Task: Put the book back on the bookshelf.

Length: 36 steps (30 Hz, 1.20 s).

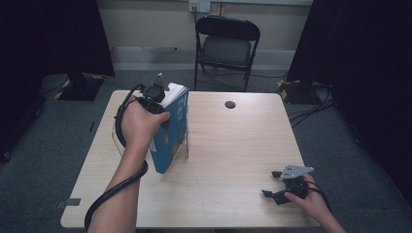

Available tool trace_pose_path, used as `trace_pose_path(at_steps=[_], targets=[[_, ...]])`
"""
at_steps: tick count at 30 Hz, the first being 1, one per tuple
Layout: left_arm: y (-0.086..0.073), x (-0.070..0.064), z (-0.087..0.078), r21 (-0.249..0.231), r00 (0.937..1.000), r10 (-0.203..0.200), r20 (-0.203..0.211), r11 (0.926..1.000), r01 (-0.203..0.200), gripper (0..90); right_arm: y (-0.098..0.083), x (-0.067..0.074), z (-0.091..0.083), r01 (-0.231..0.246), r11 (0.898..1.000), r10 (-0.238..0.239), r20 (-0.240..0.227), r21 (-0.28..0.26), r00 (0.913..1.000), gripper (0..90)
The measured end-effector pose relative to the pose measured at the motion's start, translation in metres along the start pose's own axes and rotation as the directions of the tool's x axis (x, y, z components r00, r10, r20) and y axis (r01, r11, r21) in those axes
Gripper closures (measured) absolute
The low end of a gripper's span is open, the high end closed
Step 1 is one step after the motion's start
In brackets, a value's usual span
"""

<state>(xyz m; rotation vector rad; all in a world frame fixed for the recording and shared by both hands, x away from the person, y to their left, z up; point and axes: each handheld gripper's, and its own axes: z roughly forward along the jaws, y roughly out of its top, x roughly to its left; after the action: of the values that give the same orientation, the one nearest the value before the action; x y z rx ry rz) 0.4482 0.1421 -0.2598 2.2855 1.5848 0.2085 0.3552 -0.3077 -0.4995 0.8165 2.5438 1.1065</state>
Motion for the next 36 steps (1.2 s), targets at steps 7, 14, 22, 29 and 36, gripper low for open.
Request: trace_pose_path(at_steps=[7,14,22,29,36], targets=[[0.004,0.0,0.004,-0.01,0.9999,-0.015,-0.001,0.9998,0.015,61.9,0.0,0.0,0.0,-0.001,1.0,0.001,0.0,0.001,1.0,13.7],[0.008,0.0,0.007,-0.017,0.9997,-0.015,-0.017,0.9997,0.015,61.8,0.0,0.0,0.0,-0.001,1.0,0.001,0.0,0.003,1.0,13.7],[0.011,-0.001,0.013,-0.024,0.9986,-0.048,-0.023,0.9986,0.048,61.8,0.0,0.0,0.0,0.0,1.0,0.0,0.001,0.003,1.0,13.7],[0.015,-0.004,0.016,-0.025,0.9975,-0.054,-0.046,0.9983,0.053,61.9,0.0,0.001,0.0,-0.002,1.0,0.002,0.0,0.004,1.0,13.7],[0.016,-0.004,0.02,-0.038,0.996,-0.074,-0.049,0.9967,0.072,61.8,0.0,0.001,0.0,0.001,1.0,-0.001,0.0,0.002,1.0,13.7]])
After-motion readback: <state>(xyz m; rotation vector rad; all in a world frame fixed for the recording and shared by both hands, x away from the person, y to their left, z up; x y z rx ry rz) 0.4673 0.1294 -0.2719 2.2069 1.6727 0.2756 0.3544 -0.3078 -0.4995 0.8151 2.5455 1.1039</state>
